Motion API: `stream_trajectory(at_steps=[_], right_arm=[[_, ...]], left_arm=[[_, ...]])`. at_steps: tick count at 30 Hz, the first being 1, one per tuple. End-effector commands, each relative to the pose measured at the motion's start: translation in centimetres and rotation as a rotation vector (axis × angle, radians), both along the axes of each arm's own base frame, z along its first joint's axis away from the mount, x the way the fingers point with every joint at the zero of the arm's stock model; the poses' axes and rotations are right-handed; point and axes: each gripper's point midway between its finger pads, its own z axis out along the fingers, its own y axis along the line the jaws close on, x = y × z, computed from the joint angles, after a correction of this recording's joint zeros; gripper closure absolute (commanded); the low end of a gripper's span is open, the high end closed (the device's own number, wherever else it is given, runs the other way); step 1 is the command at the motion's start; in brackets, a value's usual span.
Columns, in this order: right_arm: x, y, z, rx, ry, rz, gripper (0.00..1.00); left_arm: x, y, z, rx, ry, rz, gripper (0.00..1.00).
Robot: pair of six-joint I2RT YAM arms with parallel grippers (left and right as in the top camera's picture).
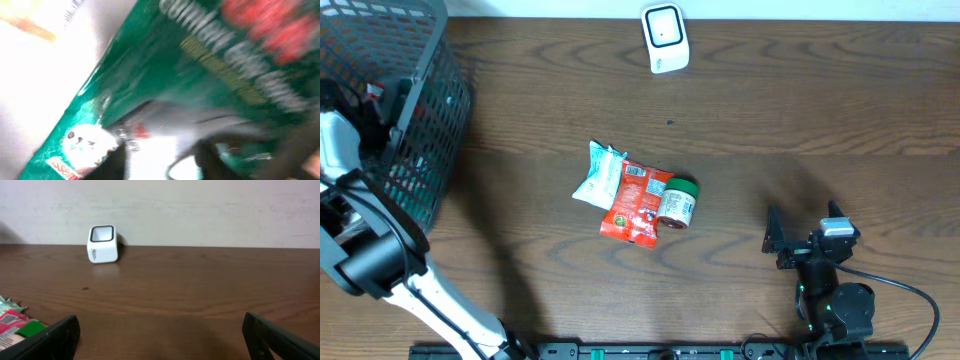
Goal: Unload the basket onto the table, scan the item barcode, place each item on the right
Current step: 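Swing the left gripper back into the basket toward the green glove pack, then grasp the green 3M glove pack and lift it out with left gripper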
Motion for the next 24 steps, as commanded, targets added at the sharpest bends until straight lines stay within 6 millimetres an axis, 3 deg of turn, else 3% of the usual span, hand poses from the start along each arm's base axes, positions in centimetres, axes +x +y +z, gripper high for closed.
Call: stream_trajectory(at_steps=[1, 4, 15, 24], right_arm=[[0.0, -0.1, 0.0, -0.008, -0.001, -0.006, 0.01], [0.0, -0.1, 0.0, -0.008, -0.001, -0.006, 0.01], [0.0, -0.1, 0.0, -0.008, -0.001, -0.006, 0.01], [0.0, -0.1, 0.0, -0.008, -0.001, -0.006, 0.01]], left_arm=[[1.4, 0.2, 6.6, 0.074, -0.151, 0.016, 0.2], [1.7, 0.6, 7.3, 0.099, -0.174, 0.009, 0.1], [2.6, 1.3, 4.7, 0.145, -0.148, -0.128, 0.06], [2.9, 2.6, -0.6, 0.176, -0.064, -0.195, 0.01]])
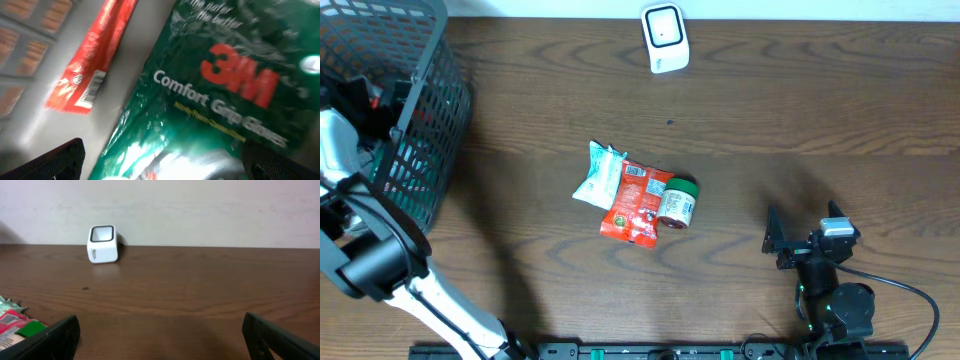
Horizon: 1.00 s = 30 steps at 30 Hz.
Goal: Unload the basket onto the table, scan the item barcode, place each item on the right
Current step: 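Grasp the green 3M glove pack and lift it out with left gripper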
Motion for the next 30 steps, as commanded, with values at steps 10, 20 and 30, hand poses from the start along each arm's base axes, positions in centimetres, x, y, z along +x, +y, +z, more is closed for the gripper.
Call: stream_trajectory(at_steps=[10, 20, 30], right_arm=[[0.0, -0.1, 0.0, -0.008, -0.001, -0.006, 0.01], [0.0, -0.1, 0.0, -0.009, -0.001, -0.006, 0.01], [0.0, -0.1, 0.0, -0.008, -0.001, -0.006, 0.01]], left_arm=[[0.2, 0.6, -4.1, 0.014, 0.059, -0.058, 0.02], [-2.8, -1.6, -9.7, -0.117, 0.226, -0.06, 0.11], [-1.1, -2.7, -5.6, -0.157, 0.105, -0.095, 0.89]])
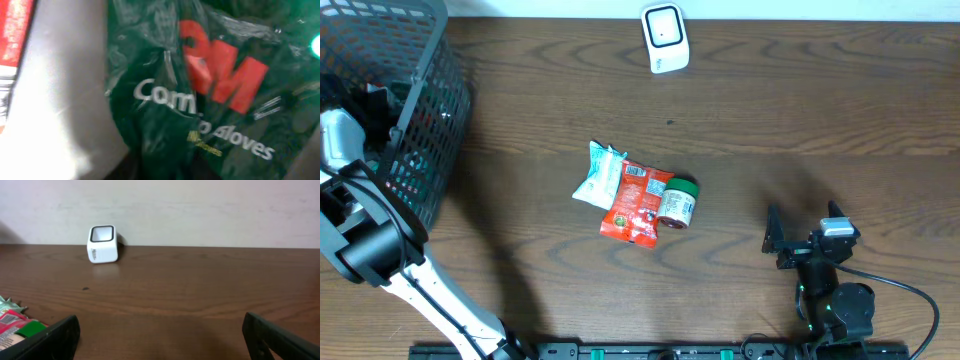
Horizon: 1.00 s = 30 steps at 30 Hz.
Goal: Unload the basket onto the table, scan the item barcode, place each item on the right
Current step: 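Grasp the green 3M glove pack and lift it out with left gripper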
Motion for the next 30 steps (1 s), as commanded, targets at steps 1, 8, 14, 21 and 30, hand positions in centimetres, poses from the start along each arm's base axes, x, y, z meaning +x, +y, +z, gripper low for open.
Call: stream_trajectory(at_steps=[1, 8, 14, 21, 30], right_arm=[[0.0, -0.1, 0.0, -0.008, -0.001, -0.006, 0.01], [0.0, -0.1, 0.0, -0.008, -0.001, -0.006, 0.01], [0.0, -0.1, 0.0, -0.008, -0.001, -0.006, 0.01], [0.0, -0.1, 0.0, -0.008, -0.001, -0.006, 0.01], [0.0, -0.1, 0.0, -0.008, -0.001, -0.006, 0.01]], left_arm=[[-1.0, -0.4, -0.5, -0.005, 0.033, -0.01, 0.91], [0.9, 1.0, 9.4, 0.1, -0.186, 0.093, 0.93], [0.1, 1.1, 21.8, 0.217, -0.435, 0.21, 0.93], [-4.7, -2.3, 34.8, 0.198, -0.723, 0.386, 0.93], [-8.5, -17.8, 39.0, -0.195, -0.776, 0.07, 0.93]])
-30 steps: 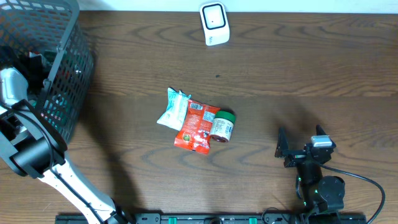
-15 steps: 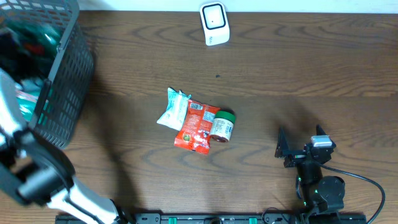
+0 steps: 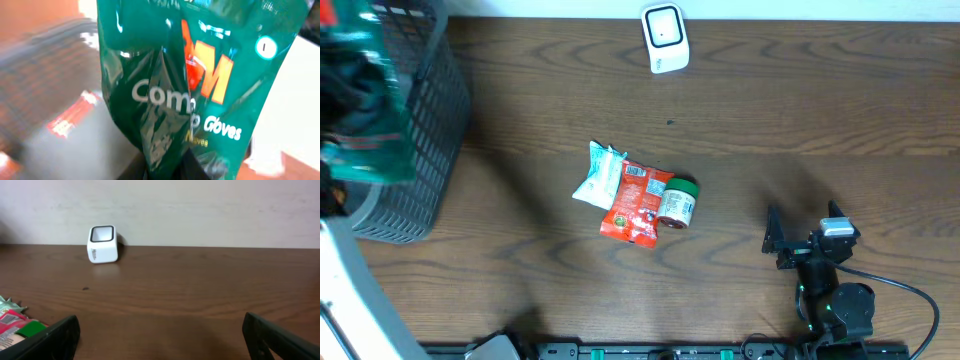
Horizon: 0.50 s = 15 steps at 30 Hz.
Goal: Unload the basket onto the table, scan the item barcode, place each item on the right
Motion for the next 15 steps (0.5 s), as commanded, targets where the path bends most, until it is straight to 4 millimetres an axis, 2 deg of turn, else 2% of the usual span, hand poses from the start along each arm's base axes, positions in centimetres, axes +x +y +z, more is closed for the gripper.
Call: stream_trajectory(at_steps=[1, 6, 15], right_arm=[[0.0, -0.1, 0.0, -0.008, -0.001, -0.006, 0.01], [0.0, -0.1, 0.0, -0.008, -0.001, -0.006, 0.01], [0.0, -0.1, 0.0, -0.008, -0.001, -0.006, 0.01]], left_arm=[[-0.5, -8.2, 0.0, -0.168, 0.007, -0.282, 0.93], [-0.7, -14.1, -3.0, -0.225, 0.129, -0.444, 0.93], [-1.1, -26.6, -11.3, -0.342, 0.411, -0.811, 0.93]])
